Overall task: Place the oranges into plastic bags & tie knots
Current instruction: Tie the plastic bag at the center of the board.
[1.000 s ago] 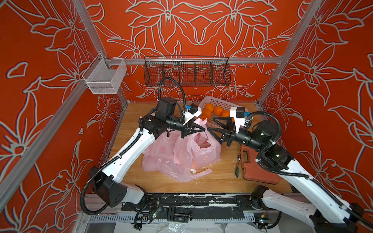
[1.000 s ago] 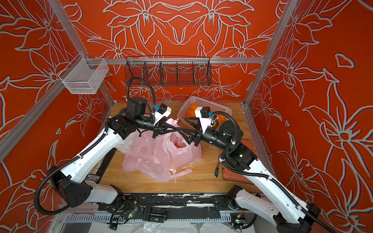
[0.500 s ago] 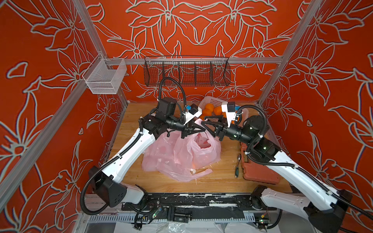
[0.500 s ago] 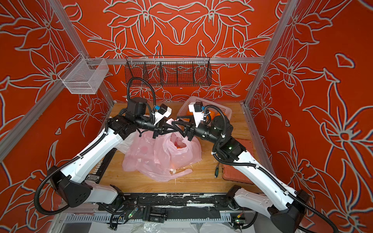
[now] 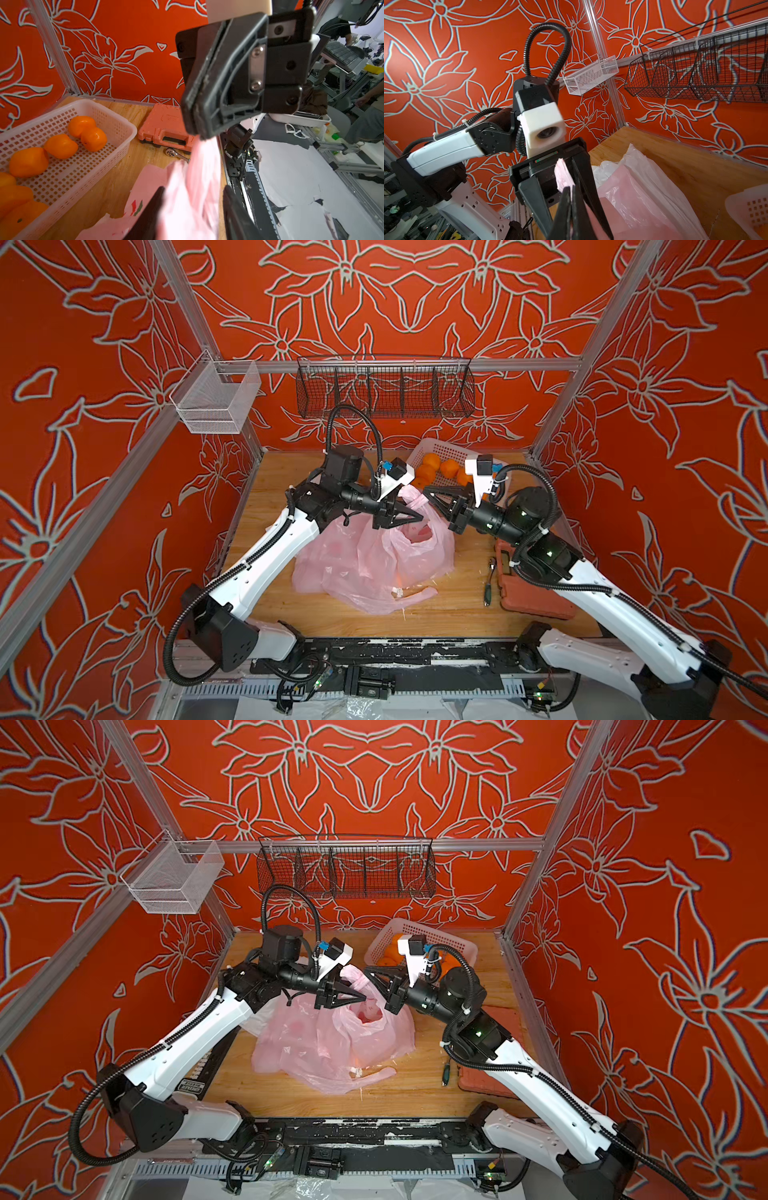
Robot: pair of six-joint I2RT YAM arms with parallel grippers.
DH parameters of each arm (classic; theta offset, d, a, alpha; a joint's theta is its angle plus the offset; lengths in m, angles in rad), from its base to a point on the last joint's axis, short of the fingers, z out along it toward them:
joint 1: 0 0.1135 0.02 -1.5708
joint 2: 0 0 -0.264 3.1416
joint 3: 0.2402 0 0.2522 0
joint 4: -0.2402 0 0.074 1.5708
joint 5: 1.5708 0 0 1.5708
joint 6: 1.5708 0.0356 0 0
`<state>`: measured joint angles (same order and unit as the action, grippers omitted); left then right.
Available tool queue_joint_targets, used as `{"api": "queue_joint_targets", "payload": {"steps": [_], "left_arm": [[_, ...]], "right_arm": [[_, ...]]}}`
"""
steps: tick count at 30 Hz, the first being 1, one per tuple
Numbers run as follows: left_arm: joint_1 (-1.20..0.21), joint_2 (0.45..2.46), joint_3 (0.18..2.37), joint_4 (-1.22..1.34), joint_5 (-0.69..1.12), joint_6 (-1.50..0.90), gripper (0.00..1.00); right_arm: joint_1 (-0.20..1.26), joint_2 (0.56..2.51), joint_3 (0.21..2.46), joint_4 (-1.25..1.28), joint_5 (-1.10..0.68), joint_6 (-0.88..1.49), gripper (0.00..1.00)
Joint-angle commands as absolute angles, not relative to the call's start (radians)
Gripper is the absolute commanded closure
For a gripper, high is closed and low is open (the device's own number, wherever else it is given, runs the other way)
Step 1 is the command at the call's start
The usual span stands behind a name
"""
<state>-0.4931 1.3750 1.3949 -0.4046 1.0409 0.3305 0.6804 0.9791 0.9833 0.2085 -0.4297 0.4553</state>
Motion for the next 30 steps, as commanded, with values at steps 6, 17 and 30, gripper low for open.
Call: {"api": "queue_joint_targets", "payload": {"steps": [6, 17, 30], "left_arm": [[-0.511, 1.265, 1.286, -0.119, 0.870, 0.122, 0.41], [-0.530, 1.214, 1.253, -0.106, 0.800, 0.093, 0.35], [-0.542, 1.223, 1.278, -0.189, 0.801, 0.165, 0.57]], "right_arm": [[0.687, 0.946, 0.951, 0.226, -0.351, 0.507, 1.00], [0.687, 0.979, 0.987, 0.221, -0.376, 0.528, 1.00], [0.687, 1.029, 1.032, 0.275, -0.425, 0.560, 1.00]]}}
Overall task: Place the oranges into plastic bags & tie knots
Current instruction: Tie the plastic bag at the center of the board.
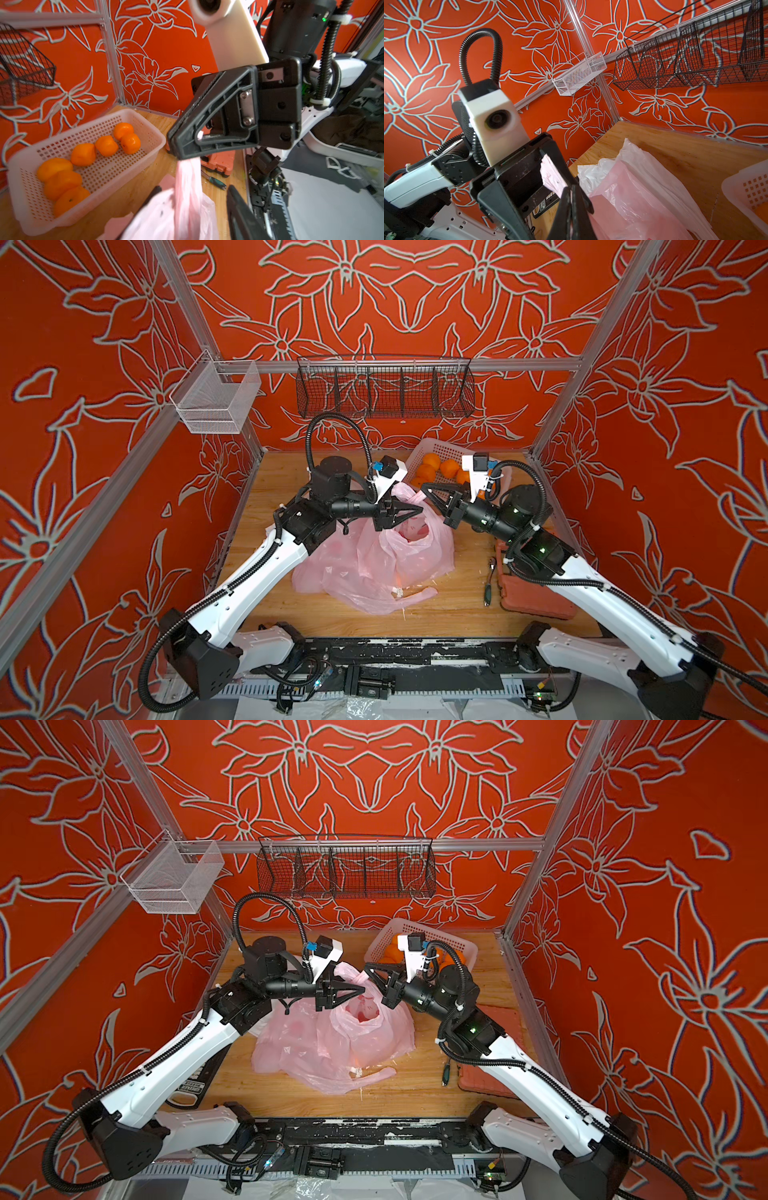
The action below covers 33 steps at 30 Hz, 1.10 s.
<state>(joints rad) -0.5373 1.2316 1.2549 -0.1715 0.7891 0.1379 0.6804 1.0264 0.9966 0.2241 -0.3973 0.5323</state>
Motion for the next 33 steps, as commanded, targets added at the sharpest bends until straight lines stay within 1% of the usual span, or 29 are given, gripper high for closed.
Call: {"api": "queue_joint_targets", "payload": {"steps": [1, 6, 9, 13, 16, 17, 18, 20, 22, 23, 26, 28, 30, 31, 33], "left_arm": [[-0.541, 1.220, 1.276, -0.189, 0.799, 0.167, 0.58], [-0.542, 1.215, 1.279, -0.184, 0.781, 0.176, 0.60], [-0.541, 1.218, 1.289, -0.187, 0.772, 0.181, 0.67], [-0.541, 1.220, 1.292, -0.198, 0.767, 0.189, 0.84], [-0.542, 1.215, 1.290, -0.209, 0.767, 0.197, 1.00], [-0.542, 1.213, 1.289, -0.213, 0.764, 0.199, 1.00], [-0.542, 1.211, 1.289, -0.217, 0.764, 0.199, 1.00], [-0.542, 1.206, 1.290, -0.223, 0.760, 0.191, 1.00], [-0.542, 1.211, 1.305, -0.246, 0.765, 0.181, 1.00], [-0.542, 1.217, 1.321, -0.274, 0.767, 0.179, 1.00], [-0.540, 1.247, 1.378, -0.367, 0.765, 0.152, 1.00], [-0.540, 1.267, 1.416, -0.431, 0.766, 0.126, 1.00], [-0.540, 1.285, 1.443, -0.482, 0.742, 0.076, 1.00], [-0.540, 1.292, 1.453, -0.498, 0.726, 0.052, 1.00], [-0.539, 1.301, 1.469, -0.516, 0.690, 0.005, 1.00]], "right_arm": [[0.687, 1.030, 1.032, 0.278, -0.427, 0.560, 1.00], [0.687, 1.044, 1.040, 0.283, -0.439, 0.566, 1.00], [0.687, 1.049, 1.040, 0.287, -0.437, 0.568, 1.00], [0.687, 1.050, 1.043, 0.284, -0.427, 0.565, 1.00], [0.688, 1.044, 1.049, 0.256, -0.411, 0.542, 1.00], [0.688, 1.038, 1.052, 0.238, -0.401, 0.523, 0.96], [0.688, 1.025, 1.051, 0.220, -0.391, 0.495, 0.76], [0.688, 0.981, 1.030, 0.196, -0.346, 0.416, 0.44], [0.689, 0.932, 1.016, 0.137, -0.284, 0.304, 0.24], [0.688, 0.911, 1.012, 0.104, -0.258, 0.245, 0.16], [0.687, 0.879, 1.014, 0.000, -0.177, 0.062, 0.08], [0.687, 0.860, 1.003, -0.036, -0.148, -0.040, 0.10], [0.687, 0.841, 1.016, -0.095, -0.151, -0.100, 0.14], [0.687, 0.830, 1.027, -0.131, -0.175, -0.133, 0.14], [0.687, 0.806, 0.996, -0.108, -0.242, -0.198, 0.06]]}}
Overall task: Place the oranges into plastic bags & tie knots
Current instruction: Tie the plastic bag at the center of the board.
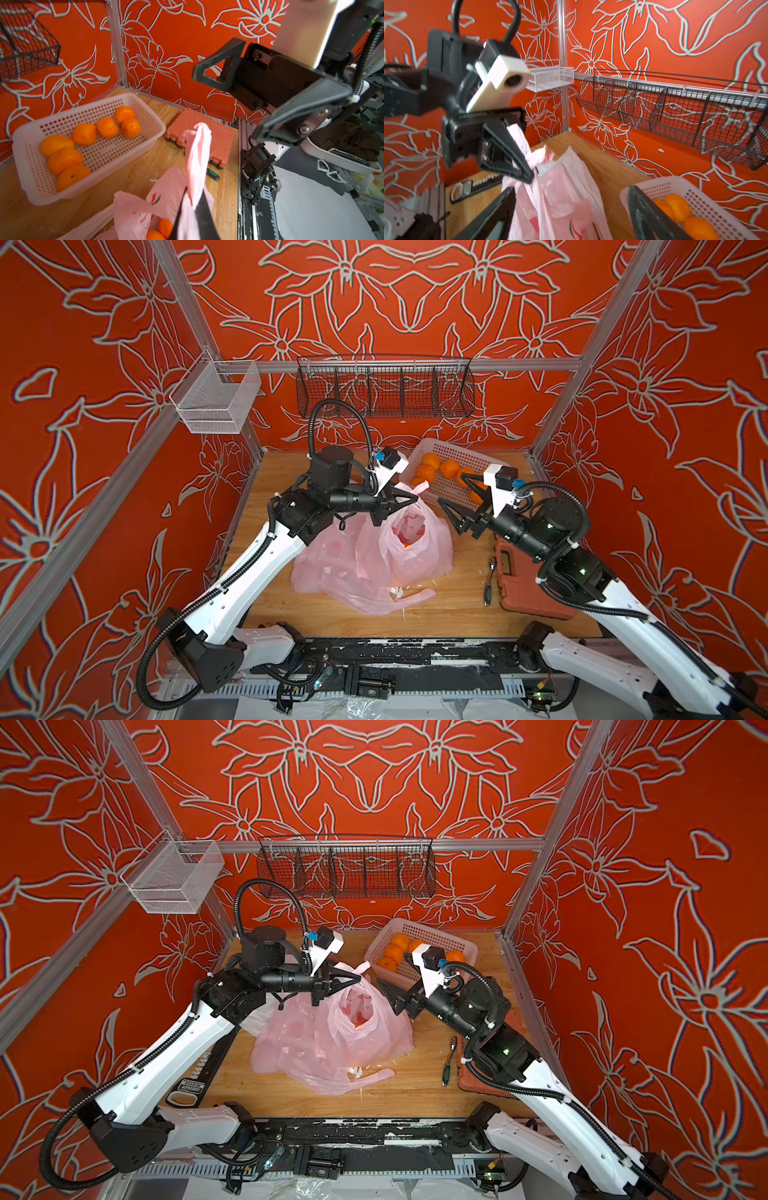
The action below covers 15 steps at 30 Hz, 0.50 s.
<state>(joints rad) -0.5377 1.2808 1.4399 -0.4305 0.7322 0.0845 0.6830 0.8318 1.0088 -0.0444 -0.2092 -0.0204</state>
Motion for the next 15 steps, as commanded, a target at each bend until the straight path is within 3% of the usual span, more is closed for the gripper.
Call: {"api": "queue_joint_targets", "payload": {"steps": [1, 6, 15], "left_arm": [[-0.538, 1.302, 1.474, -0.520, 0.684, -0.004, 1.00], [-0.525, 1.311, 1.504, -0.500, 0.644, -0.122, 1.00], [-0.500, 1.365, 1.557, -0.522, 0.636, -0.251, 1.00]], "right_arm": [[0.687, 0.798, 0.983, -0.093, -0.237, -0.211, 0.06], [0.691, 0.830, 0.987, -0.123, -0.318, -0.319, 0.08], [0.837, 0.906, 0.919, 0.080, -0.061, -0.540, 0.05]]}}
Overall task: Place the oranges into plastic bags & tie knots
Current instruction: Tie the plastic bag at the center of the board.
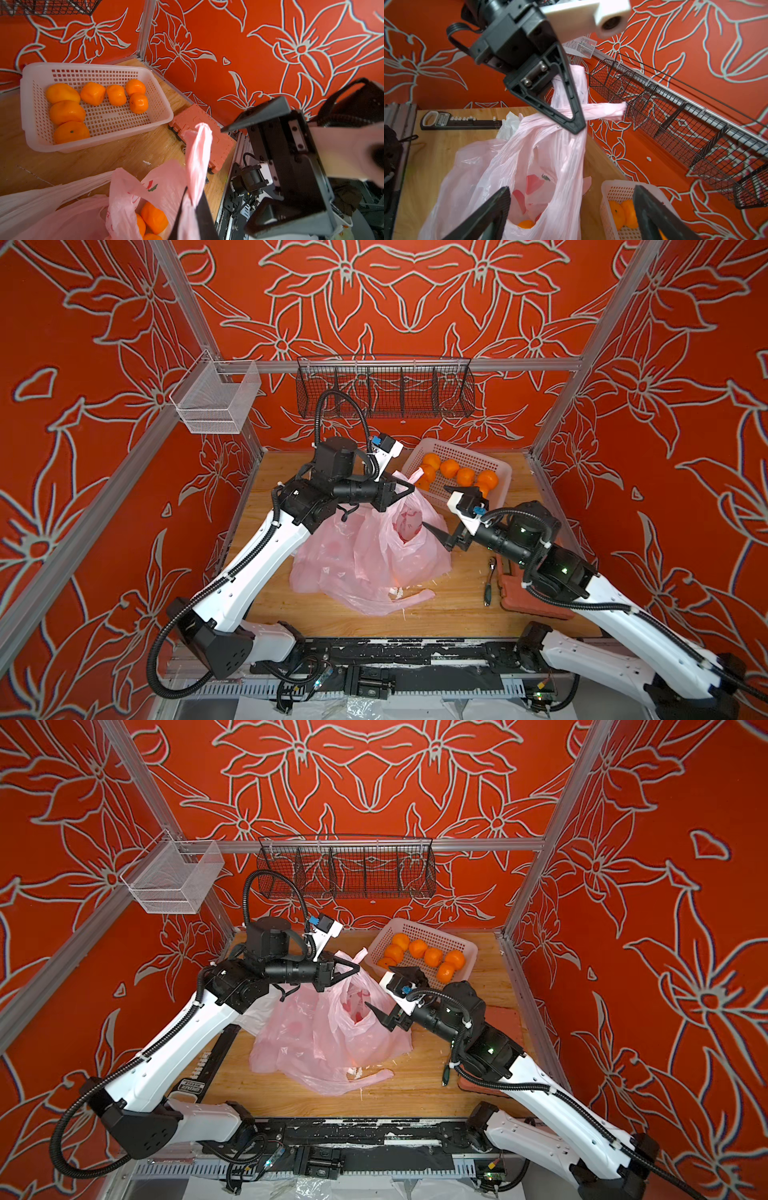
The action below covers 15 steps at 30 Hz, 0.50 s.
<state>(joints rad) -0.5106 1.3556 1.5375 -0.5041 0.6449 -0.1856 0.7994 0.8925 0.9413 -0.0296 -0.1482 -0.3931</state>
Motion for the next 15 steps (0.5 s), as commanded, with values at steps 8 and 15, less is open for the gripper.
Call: {"api": "queue_joint_targets", "payload": {"steps": [8, 15], "left_arm": [[-0.482, 1.356, 1.543, -0.517, 0.658, -0.292, 1.00], [-0.465, 1.347, 1.534, -0.541, 0.664, -0.302, 1.00]], "right_arm": [[0.918, 1.065, 0.936, 0.255, 0.088, -0.682, 0.06], [0.940, 1.172, 0.904, 0.534, 0.211, -0.804, 0.07]]}}
